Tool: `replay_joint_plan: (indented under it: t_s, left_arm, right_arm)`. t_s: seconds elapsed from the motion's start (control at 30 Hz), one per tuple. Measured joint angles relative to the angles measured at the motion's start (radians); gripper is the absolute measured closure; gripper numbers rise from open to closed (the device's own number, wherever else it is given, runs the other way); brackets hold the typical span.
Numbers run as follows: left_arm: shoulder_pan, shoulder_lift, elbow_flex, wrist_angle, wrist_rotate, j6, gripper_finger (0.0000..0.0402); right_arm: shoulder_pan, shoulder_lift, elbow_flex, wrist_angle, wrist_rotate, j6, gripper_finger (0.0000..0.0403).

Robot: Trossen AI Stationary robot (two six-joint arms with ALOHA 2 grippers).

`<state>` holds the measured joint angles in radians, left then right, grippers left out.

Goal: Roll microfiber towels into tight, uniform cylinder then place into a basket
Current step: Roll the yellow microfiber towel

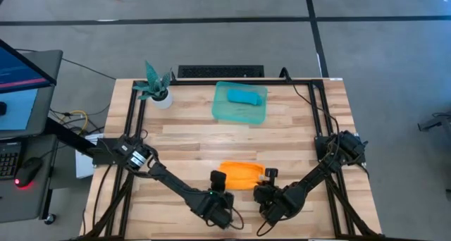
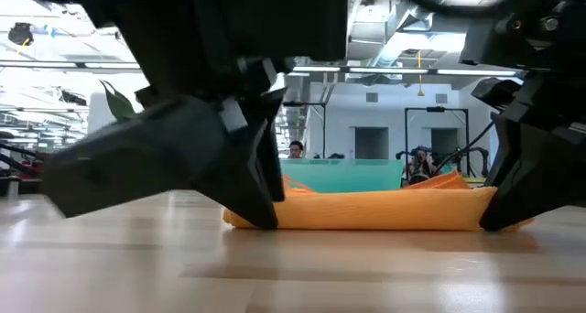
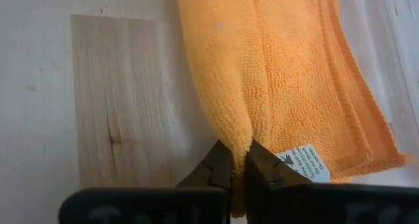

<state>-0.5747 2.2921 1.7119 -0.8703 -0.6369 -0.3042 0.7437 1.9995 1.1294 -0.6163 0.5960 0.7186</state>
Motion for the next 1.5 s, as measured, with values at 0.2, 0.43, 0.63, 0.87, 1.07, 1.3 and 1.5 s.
replay_joint_plan:
  t_s: [0.2, 0.43, 0.63, 0.87, 1.07, 1.3, 1.5]
  left_arm:
    - [0.032, 0.0, 0.0, -0.061, 0.02, -0.106, 0.0287]
    - [0.07, -0.002, 0.002, -0.055, 0.047, -0.176, 0.0287]
    - [0.104, -0.004, 0.002, -0.056, 0.075, -0.215, 0.0287]
    - [0.114, -0.005, 0.003, -0.057, 0.124, -0.225, 0.0321]
    - [0.115, -0.004, 0.002, -0.059, 0.174, -0.217, 0.0392]
    - [0.086, 0.0, 0.024, -0.099, 0.207, -0.222, 0.0383]
    - [0.037, 0.006, 0.117, -0.174, 0.387, -0.298, 0.0392]
  right_arm:
    - [-0.001, 0.0, 0.0, 0.0, -0.014, 0.0, 0.0373]
    - [0.0, 0.0, 0.0, 0.0, -0.016, -0.001, 0.0373]
    - [0.0, 0.0, 0.0, 0.0, -0.016, -0.001, 0.0375]
    - [0.002, 0.0, 0.0, 0.0, -0.017, -0.01, 0.0373]
    - [0.002, -0.001, 0.0, 0.0, -0.03, -0.012, 0.0377]
    - [0.009, 0.0, 0.044, 0.002, -0.12, -0.011, 0.0374]
    - [0.044, 0.006, 0.121, 0.02, -0.232, -0.018, 0.0381]
